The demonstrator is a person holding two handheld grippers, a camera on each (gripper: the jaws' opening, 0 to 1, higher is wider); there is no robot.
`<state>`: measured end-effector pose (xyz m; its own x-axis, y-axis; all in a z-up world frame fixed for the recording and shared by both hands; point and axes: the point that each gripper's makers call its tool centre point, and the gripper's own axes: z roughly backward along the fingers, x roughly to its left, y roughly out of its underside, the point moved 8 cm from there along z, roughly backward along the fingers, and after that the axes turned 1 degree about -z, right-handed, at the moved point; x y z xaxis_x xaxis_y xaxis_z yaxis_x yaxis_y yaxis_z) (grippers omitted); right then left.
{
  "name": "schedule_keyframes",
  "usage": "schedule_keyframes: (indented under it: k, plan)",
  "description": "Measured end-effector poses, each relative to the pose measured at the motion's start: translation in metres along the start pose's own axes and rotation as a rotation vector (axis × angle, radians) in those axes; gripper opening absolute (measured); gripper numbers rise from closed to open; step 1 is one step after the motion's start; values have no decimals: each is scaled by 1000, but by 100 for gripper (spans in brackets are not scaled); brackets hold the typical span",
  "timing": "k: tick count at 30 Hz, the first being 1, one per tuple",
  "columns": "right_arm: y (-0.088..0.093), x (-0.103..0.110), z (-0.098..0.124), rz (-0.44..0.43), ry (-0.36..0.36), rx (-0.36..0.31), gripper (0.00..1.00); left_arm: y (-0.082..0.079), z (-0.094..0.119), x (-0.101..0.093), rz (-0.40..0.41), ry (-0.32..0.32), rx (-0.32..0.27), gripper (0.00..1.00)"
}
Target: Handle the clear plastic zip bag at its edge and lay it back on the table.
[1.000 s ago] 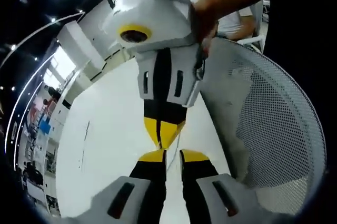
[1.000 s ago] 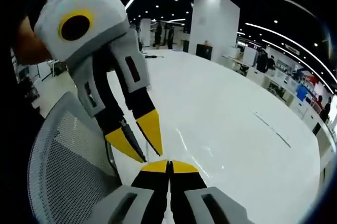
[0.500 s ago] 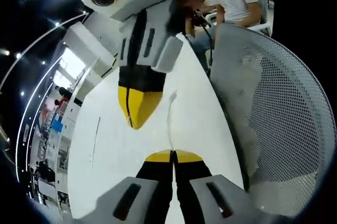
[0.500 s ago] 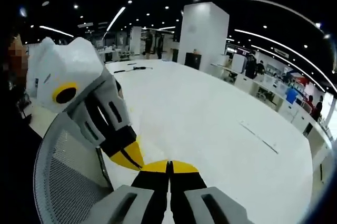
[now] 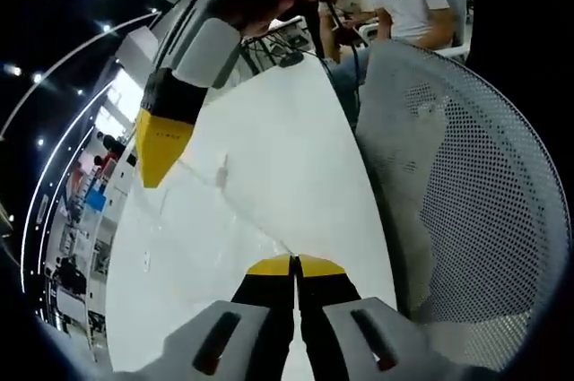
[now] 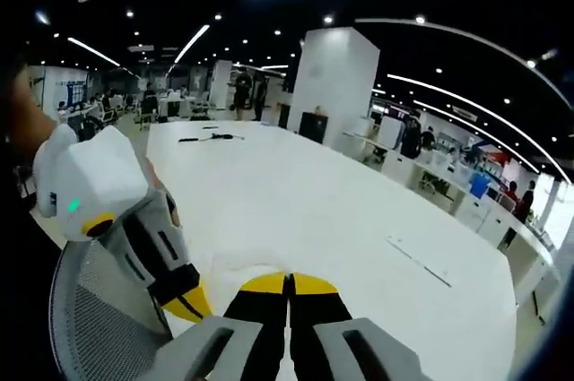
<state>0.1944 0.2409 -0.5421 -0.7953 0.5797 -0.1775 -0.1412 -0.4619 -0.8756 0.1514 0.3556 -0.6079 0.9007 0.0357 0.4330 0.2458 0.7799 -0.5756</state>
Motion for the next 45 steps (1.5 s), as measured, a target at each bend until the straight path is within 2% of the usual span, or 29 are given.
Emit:
schedule_keyframes:
  k: [8, 11, 14, 18, 23, 30, 36, 42, 45]
  plan:
    - [-10, 0, -5, 71, 0, -12, 0, 6, 8, 11, 92, -53, -30, 0]
    - [-12, -2, -7, 82, -3, -18, 0, 3, 9, 17, 137, -86, -57, 0]
    - [-11, -5, -10, 127, 1, -4, 0, 0, 9, 19, 139, -99, -72, 0]
    - [-9, -6, -17, 171, -1, 13, 0, -11, 15, 25, 206, -130, -165, 0]
    - [-5, -9, -27, 208, -5, 36, 0, -17, 32, 34, 389, -152, -285, 13]
    - [0, -12, -39, 274, -9, 59, 0, -19, 64, 39, 559, -239, -412, 18]
    - [5, -18, -46, 319, 6, 73, 0, -7, 84, 33, 614, -298, -407, 20]
    - [10, -29, -53, 359, 50, 76, 0, 21, 99, 26, 685, -362, -377, 24]
    - [8, -34, -54, 342, 58, 66, 0, 34, 105, 21, 719, -396, -350, 26]
